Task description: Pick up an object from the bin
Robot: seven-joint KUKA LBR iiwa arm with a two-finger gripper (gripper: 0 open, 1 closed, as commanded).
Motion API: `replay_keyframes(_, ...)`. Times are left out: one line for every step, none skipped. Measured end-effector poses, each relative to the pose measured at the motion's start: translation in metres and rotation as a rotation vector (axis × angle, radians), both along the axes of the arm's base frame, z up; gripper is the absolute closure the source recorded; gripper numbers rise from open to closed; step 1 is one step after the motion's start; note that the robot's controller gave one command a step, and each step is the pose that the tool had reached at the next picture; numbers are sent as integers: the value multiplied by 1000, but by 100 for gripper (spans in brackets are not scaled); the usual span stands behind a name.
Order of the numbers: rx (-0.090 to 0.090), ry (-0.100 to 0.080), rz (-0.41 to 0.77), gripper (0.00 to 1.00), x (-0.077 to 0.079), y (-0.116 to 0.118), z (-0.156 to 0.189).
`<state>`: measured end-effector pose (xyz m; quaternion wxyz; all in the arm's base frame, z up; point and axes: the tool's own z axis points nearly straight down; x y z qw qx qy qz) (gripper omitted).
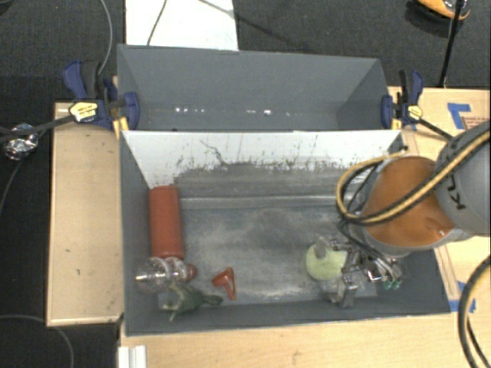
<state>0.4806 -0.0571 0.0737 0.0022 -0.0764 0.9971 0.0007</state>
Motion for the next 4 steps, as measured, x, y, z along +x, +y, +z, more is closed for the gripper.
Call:
replay_keyframes(-1,-8,-148,100,0,6,-1)
replay_keyframes(-1,-8,-147,100,0,6,-1)
replay_keyframes(-1,-9,-146,100,0,6,2)
replay_keyframes(-1,-5,-146,100,-1,6,14)
